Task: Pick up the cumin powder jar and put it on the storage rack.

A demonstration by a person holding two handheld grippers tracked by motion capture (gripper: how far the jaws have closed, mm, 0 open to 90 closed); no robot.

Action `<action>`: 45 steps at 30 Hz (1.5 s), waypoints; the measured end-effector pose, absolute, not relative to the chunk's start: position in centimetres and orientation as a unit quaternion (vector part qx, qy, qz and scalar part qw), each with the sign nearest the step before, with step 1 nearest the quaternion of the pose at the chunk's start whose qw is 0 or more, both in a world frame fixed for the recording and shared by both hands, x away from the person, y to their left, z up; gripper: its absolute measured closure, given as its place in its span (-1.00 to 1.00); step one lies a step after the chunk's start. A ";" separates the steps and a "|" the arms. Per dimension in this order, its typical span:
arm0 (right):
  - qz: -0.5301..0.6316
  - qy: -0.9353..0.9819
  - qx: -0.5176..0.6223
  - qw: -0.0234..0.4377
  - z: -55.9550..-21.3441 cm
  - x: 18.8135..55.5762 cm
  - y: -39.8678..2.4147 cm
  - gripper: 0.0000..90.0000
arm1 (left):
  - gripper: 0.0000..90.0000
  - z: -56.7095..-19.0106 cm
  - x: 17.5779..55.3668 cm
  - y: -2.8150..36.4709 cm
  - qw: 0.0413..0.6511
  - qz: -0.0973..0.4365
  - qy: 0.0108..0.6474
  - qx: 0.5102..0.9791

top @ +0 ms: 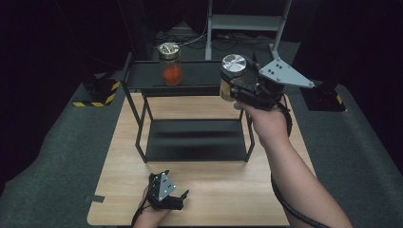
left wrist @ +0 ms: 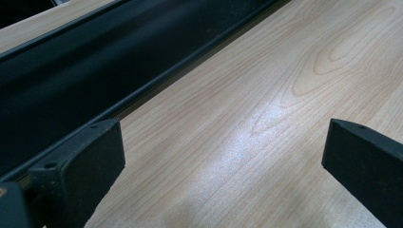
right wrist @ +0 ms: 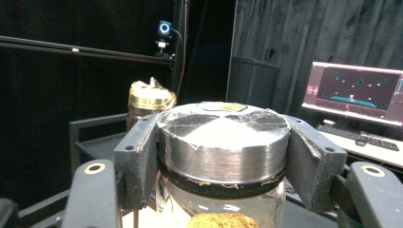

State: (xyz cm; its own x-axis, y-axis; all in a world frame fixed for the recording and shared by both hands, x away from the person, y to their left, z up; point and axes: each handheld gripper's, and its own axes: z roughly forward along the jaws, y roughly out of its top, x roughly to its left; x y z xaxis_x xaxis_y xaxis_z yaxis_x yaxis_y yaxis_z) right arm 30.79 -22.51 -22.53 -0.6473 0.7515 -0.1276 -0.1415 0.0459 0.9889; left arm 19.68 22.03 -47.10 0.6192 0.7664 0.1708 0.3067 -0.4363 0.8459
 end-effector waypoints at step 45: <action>0.642 0.619 0.288 0.348 -23.5 38.0 -18.5 -0.24 | -0.98 -47.3 19.7 22.7 0.427 0.272 0.341 0.792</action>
